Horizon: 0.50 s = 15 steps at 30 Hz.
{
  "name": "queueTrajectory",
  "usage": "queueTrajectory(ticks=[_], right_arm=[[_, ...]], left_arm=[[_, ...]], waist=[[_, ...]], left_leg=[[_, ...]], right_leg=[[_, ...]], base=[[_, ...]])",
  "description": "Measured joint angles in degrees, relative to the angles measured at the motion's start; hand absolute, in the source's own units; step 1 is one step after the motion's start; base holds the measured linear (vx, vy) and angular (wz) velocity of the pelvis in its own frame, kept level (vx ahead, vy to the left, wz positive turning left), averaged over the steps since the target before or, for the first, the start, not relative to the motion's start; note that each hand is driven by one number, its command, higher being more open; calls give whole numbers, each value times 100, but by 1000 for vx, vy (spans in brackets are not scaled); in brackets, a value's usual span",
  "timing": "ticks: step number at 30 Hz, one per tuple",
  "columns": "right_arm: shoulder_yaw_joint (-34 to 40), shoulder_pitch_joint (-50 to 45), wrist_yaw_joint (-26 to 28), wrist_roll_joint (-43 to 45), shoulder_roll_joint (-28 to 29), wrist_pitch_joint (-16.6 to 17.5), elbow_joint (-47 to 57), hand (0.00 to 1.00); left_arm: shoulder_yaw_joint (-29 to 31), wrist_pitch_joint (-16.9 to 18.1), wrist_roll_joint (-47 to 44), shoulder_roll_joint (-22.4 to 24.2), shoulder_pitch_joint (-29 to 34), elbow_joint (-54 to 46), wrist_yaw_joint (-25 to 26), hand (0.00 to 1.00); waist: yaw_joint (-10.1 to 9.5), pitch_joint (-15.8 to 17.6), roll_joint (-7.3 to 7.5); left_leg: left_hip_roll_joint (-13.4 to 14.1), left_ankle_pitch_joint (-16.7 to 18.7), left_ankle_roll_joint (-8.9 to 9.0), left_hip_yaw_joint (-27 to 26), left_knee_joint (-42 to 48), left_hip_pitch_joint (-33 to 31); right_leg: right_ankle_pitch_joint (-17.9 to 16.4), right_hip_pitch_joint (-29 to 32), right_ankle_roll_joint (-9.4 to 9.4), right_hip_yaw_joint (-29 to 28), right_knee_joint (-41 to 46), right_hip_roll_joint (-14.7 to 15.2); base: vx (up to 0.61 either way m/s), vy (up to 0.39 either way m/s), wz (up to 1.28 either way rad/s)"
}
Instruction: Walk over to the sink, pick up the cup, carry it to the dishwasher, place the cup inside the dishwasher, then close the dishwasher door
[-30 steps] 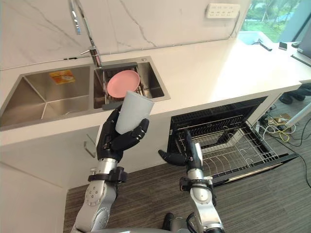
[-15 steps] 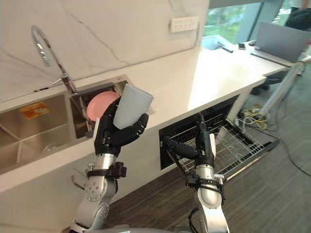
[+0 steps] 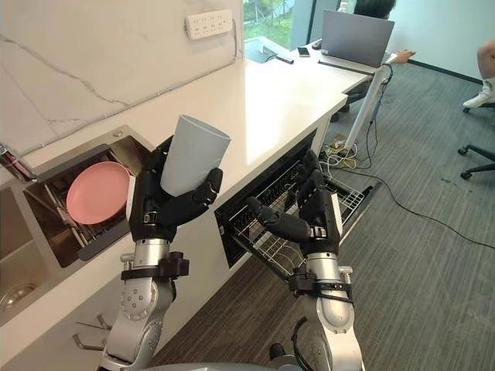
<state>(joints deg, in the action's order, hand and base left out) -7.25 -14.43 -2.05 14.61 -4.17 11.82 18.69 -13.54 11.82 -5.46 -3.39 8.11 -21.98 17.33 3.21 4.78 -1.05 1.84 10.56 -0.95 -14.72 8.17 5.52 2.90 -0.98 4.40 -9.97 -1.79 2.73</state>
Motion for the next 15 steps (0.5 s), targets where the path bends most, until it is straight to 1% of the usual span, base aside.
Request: queueTrajectory(ticks=[2, 6, 13, 15], right_arm=[[-1, 9, 81, 29, -12, 3, 0, 100], [-74, 48, 211, 497, -52, 21, 0, 100], [-143, 135, 227, 764, -58, 21, 0, 100], [-225, 207, 211, 875, -61, 22, -2, 100]], left_arm=[[98, 0, 24, 13, -13, 8, 93, 0], [246, 48, 107, 13, -206, 182, 267, 0], [175, 58, 106, 40, -273, 310, 254, 0], [171, 87, 106, 51, -365, 532, 255, 0]], waist=[[-5, -2, 4], [-71, -13, 17], [-64, -21, 30], [-63, -33, 43]], left_leg=[[2, 1, -1, 0, 3, 46], [2, -4, 7, 1, 43, 48], [1, -17, 2, 18, 30, 44], [-2, -28, -10, 41, 21, 34]], right_leg=[[58, -91, -2, 10, -102, 6], [182, -197, -7, 35, -309, 29], [184, -193, -8, 88, -334, 29], [184, -191, -8, 135, -335, 30]], base=[[-68, -22, -1], [-57, -33, 0], [-21, -21, 1], [-21, -35, 5]])
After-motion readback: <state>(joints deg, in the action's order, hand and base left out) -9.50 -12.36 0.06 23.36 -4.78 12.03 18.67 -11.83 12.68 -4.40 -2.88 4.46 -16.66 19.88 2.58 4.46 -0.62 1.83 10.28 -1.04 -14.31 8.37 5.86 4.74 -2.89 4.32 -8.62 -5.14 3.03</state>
